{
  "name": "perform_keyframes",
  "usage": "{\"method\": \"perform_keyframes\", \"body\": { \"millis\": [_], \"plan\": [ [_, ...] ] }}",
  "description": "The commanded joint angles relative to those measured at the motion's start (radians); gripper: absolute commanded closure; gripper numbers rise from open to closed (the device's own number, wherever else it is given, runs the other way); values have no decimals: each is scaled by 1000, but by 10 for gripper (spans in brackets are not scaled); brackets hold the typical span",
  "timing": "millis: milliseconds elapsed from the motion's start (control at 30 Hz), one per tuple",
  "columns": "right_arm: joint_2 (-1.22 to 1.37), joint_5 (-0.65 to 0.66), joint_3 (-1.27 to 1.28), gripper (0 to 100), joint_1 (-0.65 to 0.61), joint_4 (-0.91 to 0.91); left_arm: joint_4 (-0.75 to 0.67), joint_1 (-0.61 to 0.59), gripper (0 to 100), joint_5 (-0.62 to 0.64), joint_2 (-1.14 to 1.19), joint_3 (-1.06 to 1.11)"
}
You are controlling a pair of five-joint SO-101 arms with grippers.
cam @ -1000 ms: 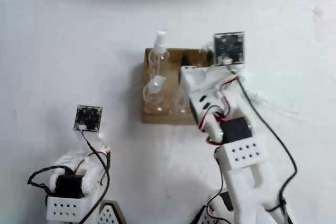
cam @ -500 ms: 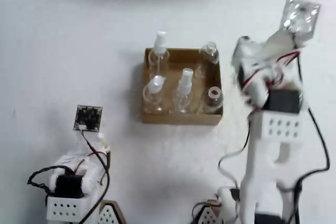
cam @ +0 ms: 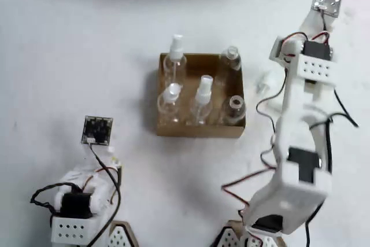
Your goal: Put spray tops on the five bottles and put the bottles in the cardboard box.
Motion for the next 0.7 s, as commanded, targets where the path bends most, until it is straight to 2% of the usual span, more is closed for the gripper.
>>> {"method": "perform_keyframes", "body": {
  "millis": [0, 433, 667],
  "plan": [
    [185, 17, -181, 789, 18, 33, -3, 10, 976, -11, -1, -2],
    [704, 17, -902, 789, -1, 338, -3, 10, 976, -11, -1, -2],
    [912, 12, -1163, 789, -38, 440, -3, 10, 976, -11, -1, -2]
  ]
}}
